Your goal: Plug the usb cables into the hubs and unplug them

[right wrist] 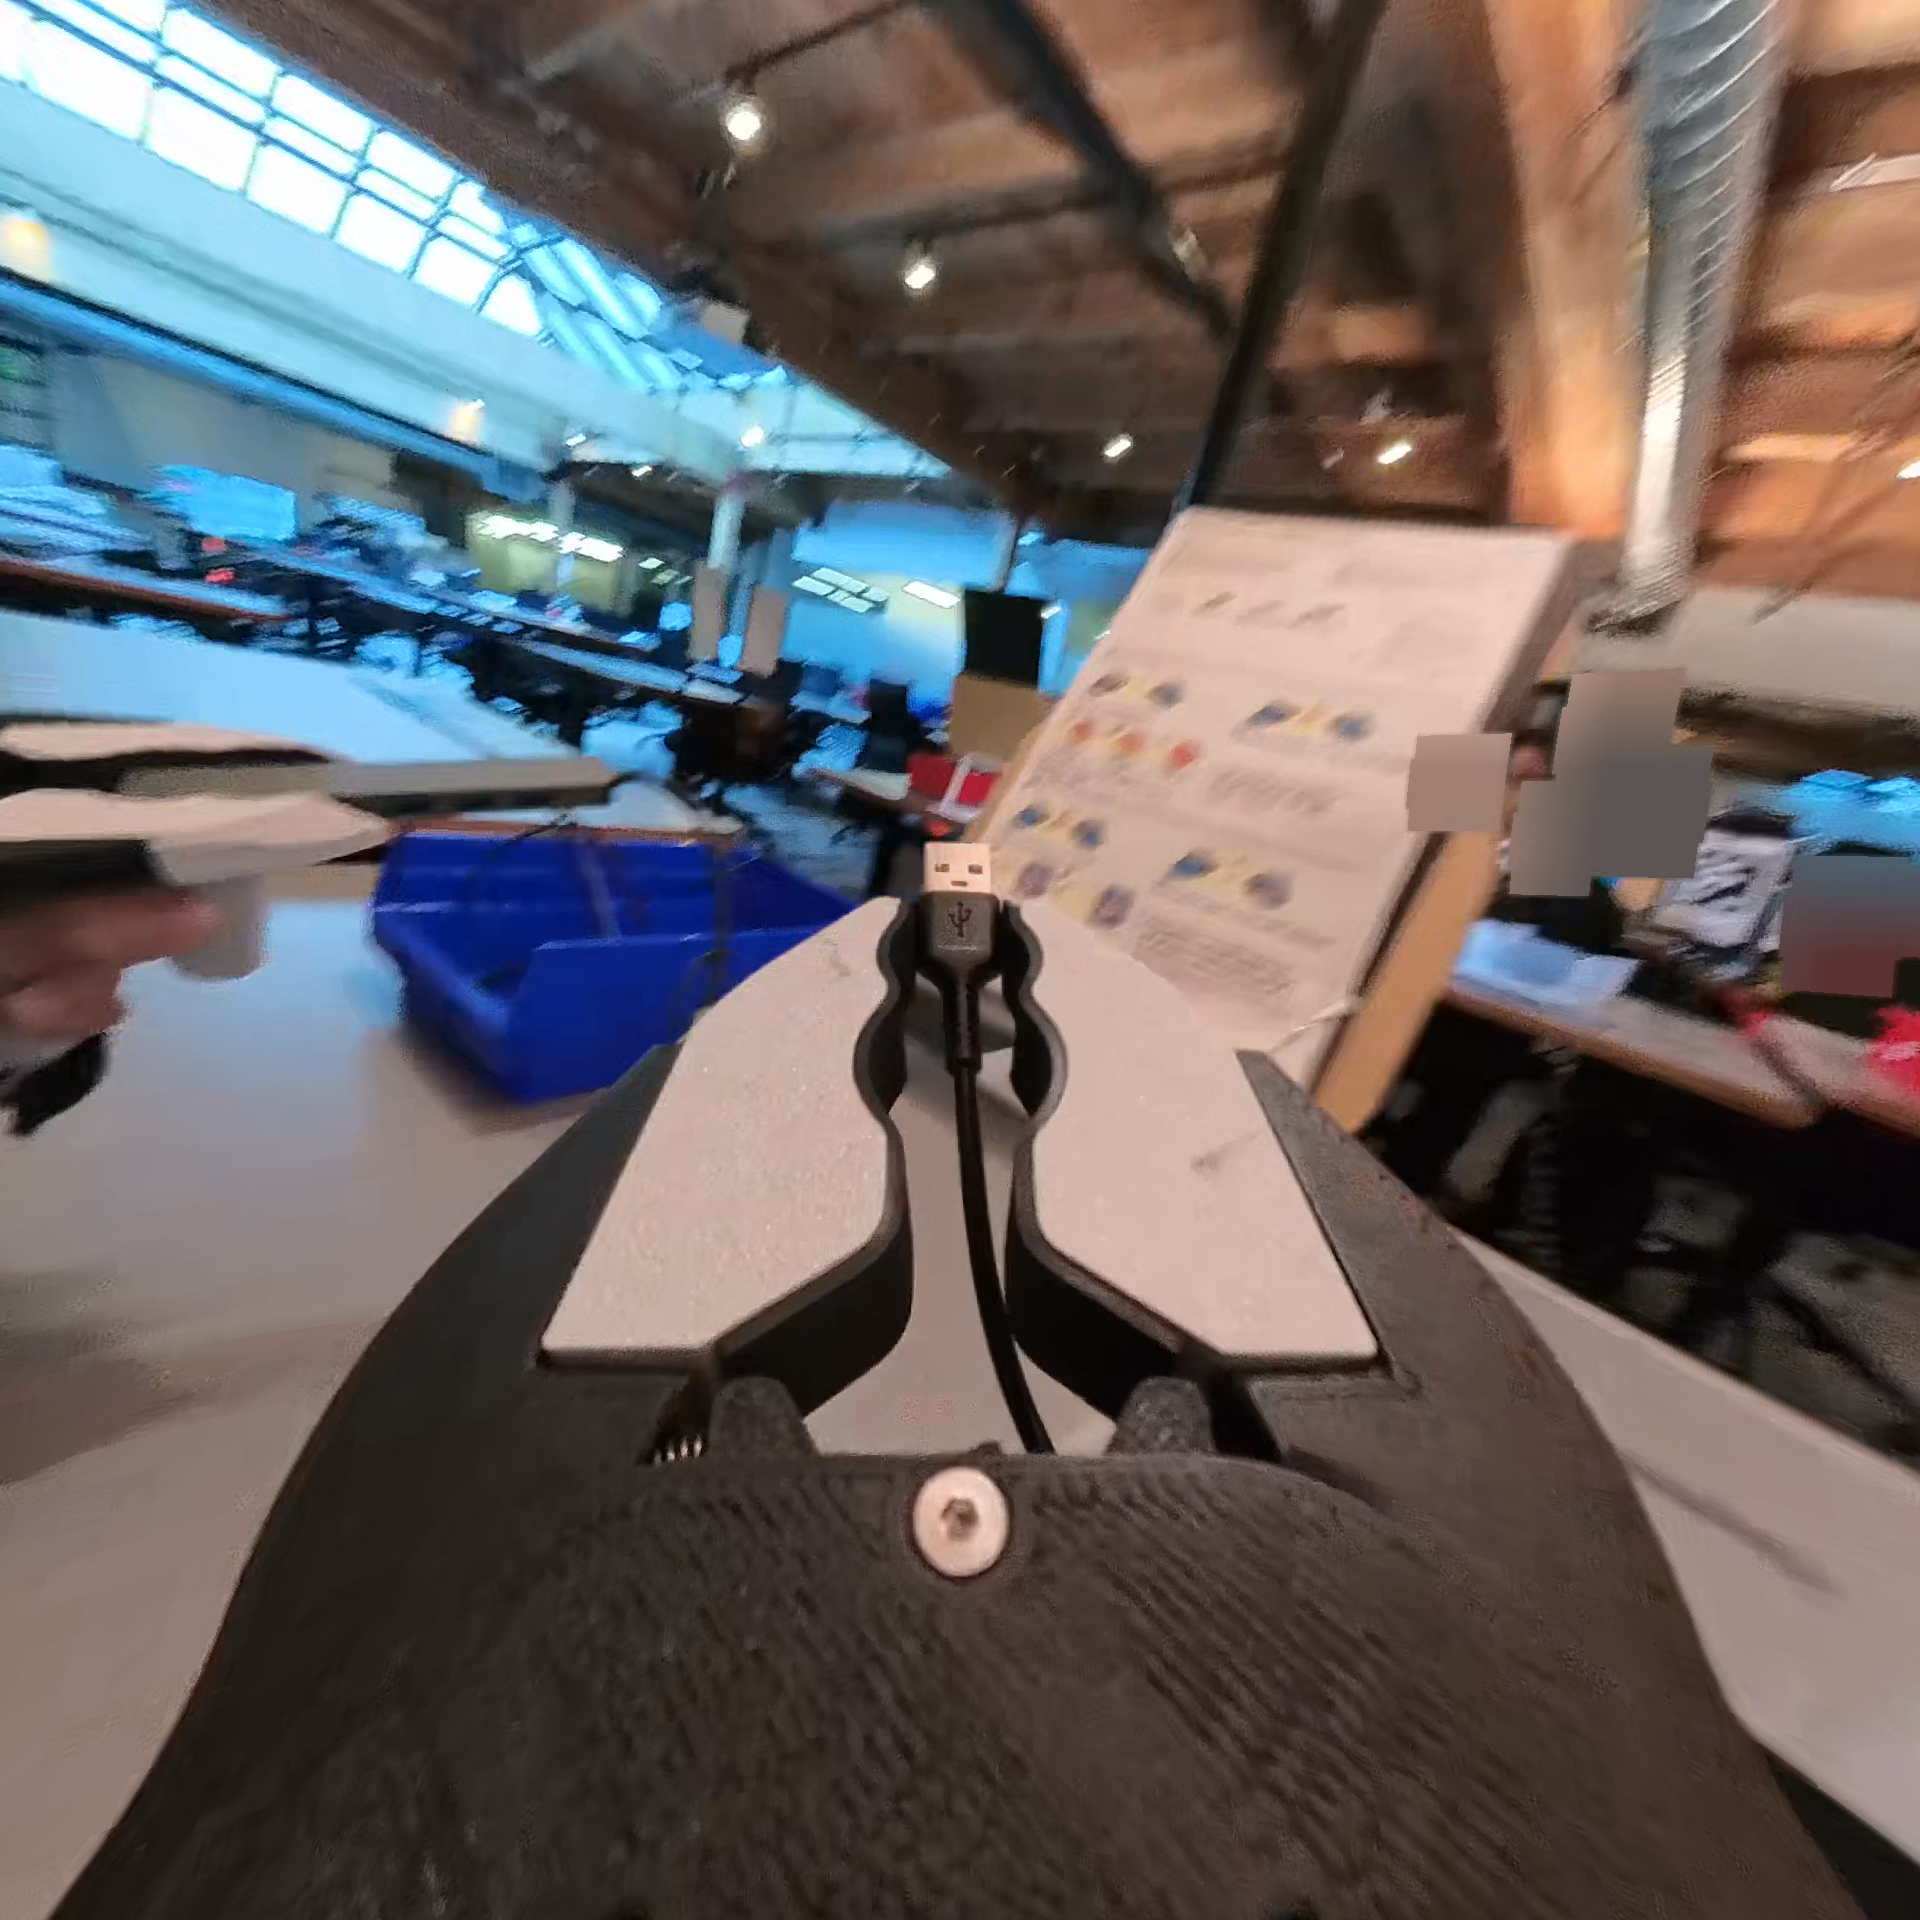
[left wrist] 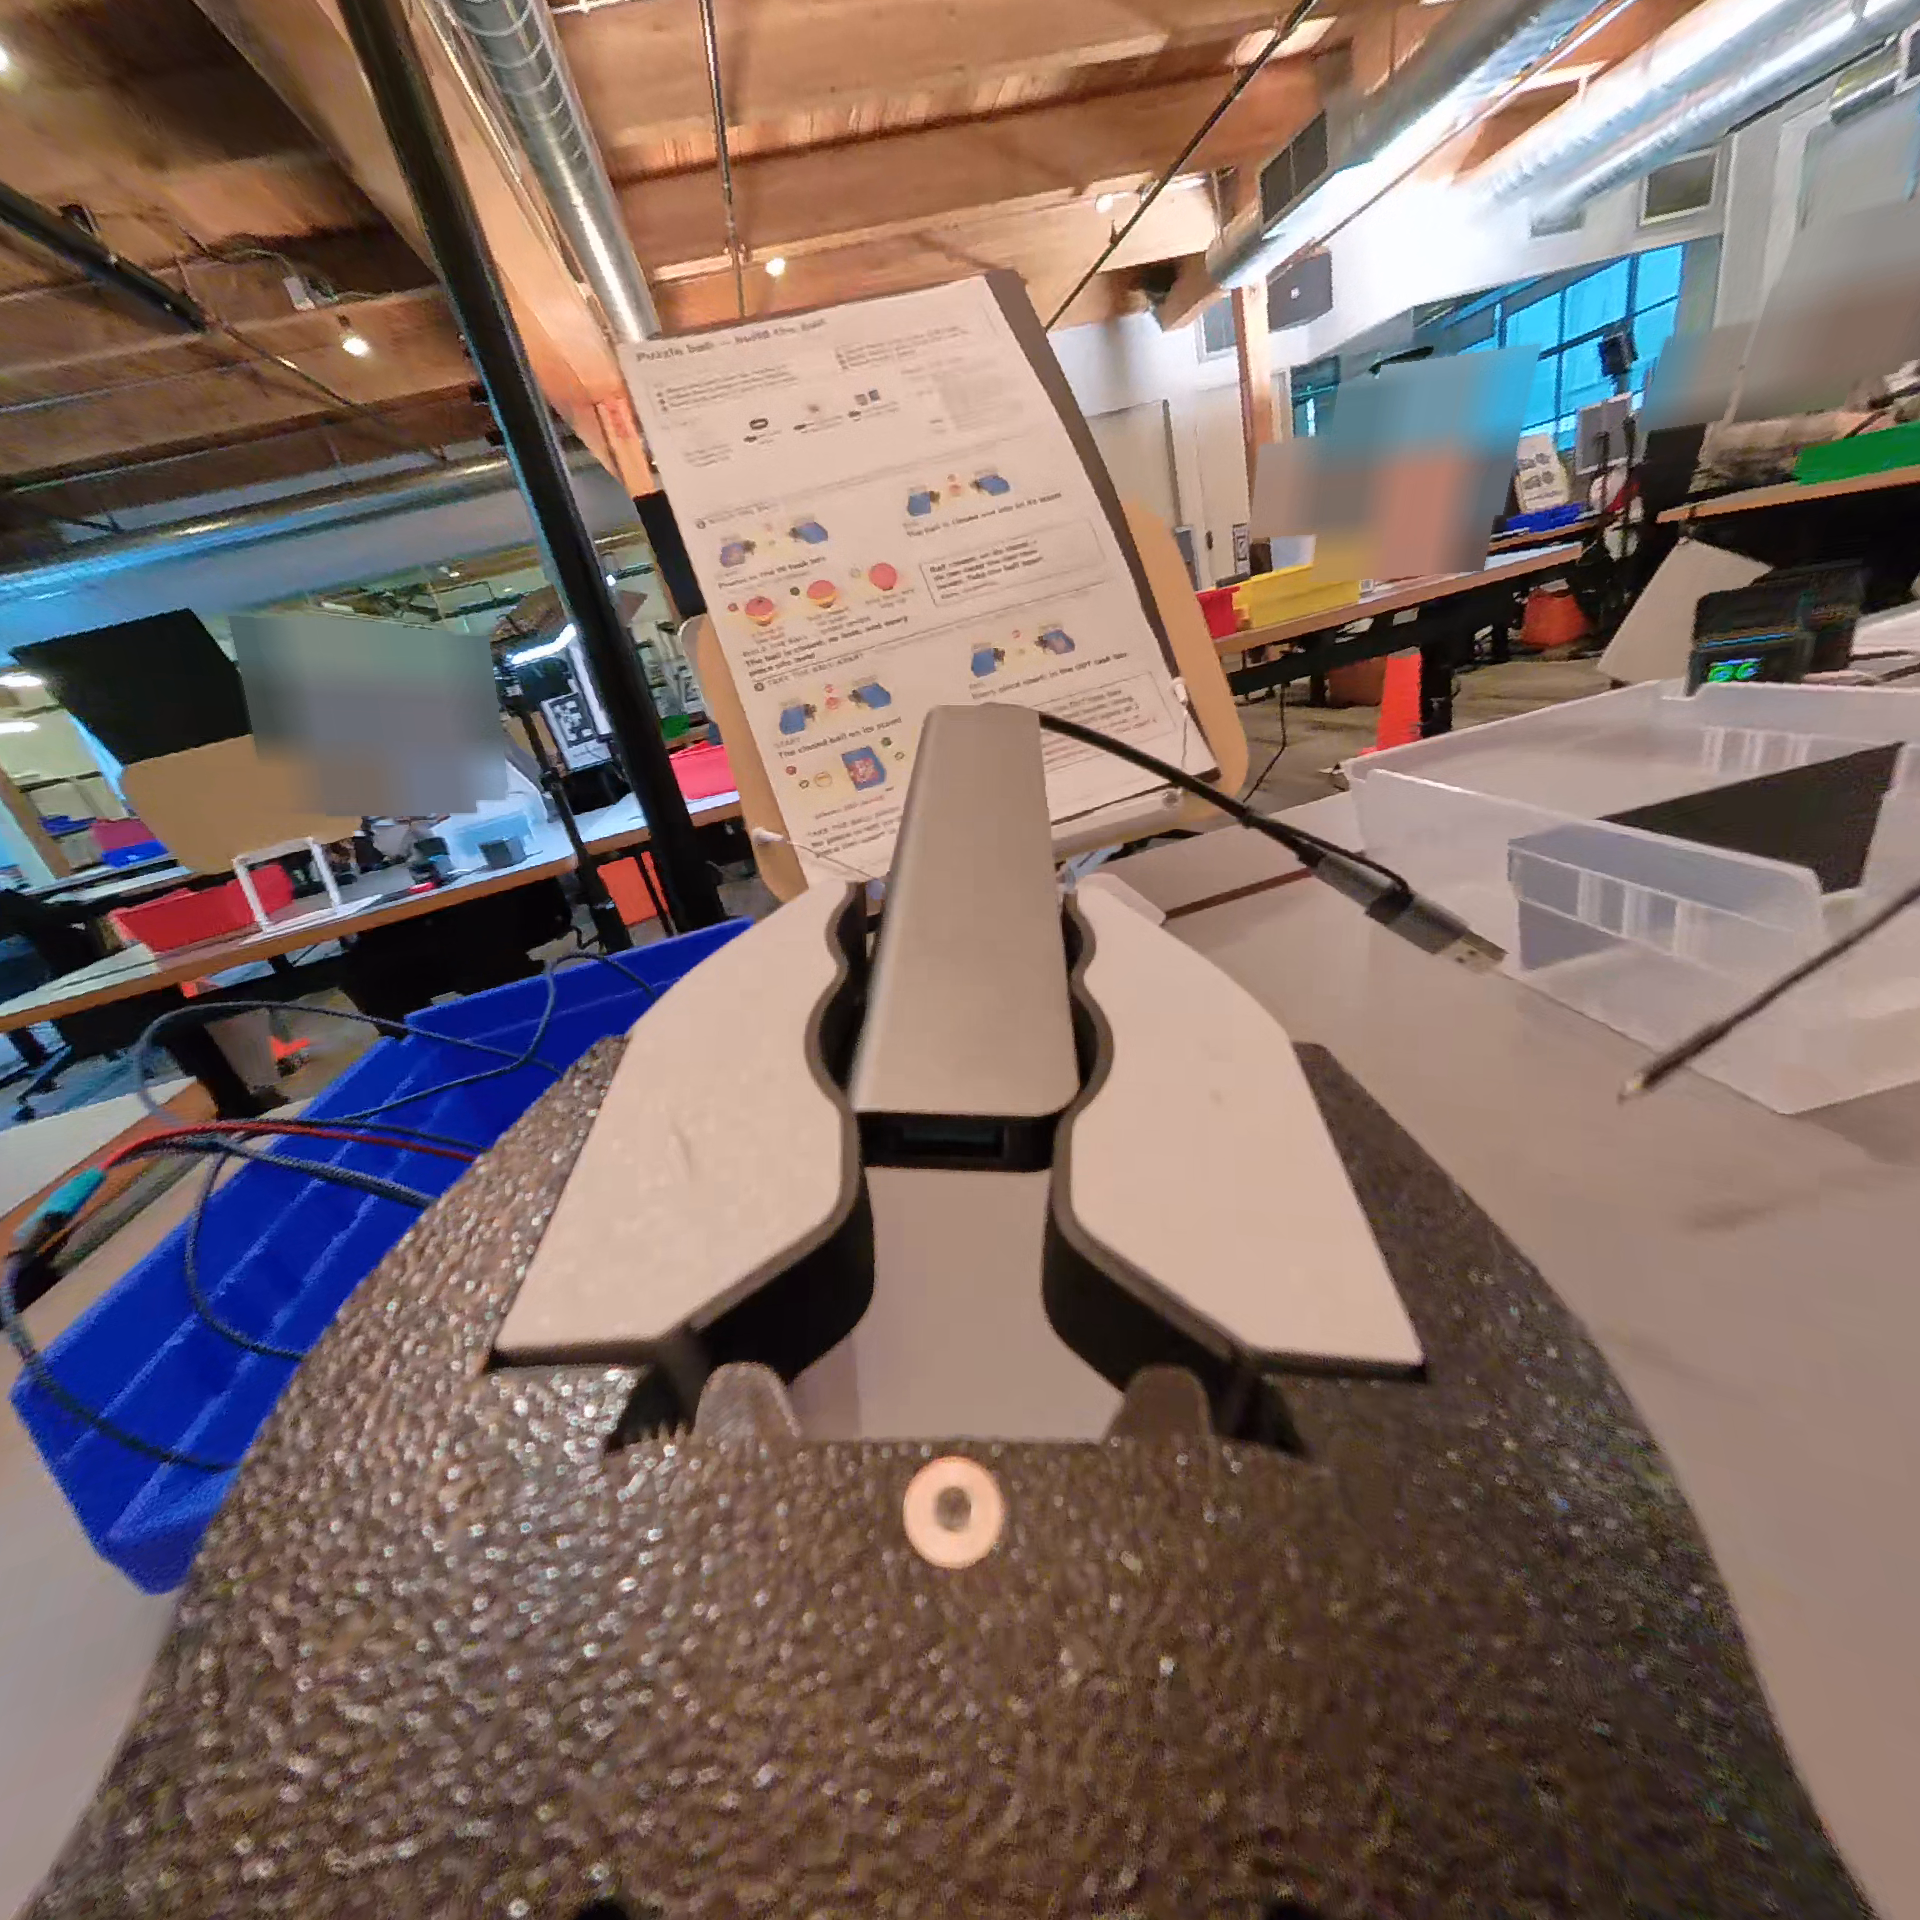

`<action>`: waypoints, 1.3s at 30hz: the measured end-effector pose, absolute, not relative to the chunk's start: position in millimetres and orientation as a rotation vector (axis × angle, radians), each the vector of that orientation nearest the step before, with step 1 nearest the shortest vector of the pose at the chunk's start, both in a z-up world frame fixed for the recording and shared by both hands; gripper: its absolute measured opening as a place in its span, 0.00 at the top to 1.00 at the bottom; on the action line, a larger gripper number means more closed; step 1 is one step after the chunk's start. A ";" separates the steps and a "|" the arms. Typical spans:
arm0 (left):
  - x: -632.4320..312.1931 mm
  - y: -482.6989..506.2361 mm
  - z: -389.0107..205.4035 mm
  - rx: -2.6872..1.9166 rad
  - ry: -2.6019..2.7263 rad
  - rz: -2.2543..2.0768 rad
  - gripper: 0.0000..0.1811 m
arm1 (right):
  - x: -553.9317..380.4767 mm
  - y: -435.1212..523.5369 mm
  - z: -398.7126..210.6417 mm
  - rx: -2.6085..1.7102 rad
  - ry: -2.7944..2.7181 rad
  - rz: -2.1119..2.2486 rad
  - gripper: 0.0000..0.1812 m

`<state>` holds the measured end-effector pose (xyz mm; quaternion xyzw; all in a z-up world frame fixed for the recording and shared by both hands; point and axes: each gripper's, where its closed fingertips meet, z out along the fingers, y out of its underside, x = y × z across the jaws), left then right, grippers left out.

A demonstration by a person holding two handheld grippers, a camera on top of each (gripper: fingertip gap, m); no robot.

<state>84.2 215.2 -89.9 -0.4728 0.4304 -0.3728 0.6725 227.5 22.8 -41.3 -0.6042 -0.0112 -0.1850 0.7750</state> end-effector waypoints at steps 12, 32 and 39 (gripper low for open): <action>89.1 205.4 -91.4 -1.042 1.016 -0.861 0.81 | 317.8 -70.5 -24.7 -1.242 0.149 -0.924 0.92; 100.0 196.6 -108.2 -1.083 1.082 -0.910 0.81 | 337.4 3.9 -194.3 -1.991 0.261 -0.402 0.71; 102.3 195.8 -112.4 -1.098 1.096 -0.920 0.81 | 341.1 -16.7 -168.6 -2.014 0.280 -0.497 0.68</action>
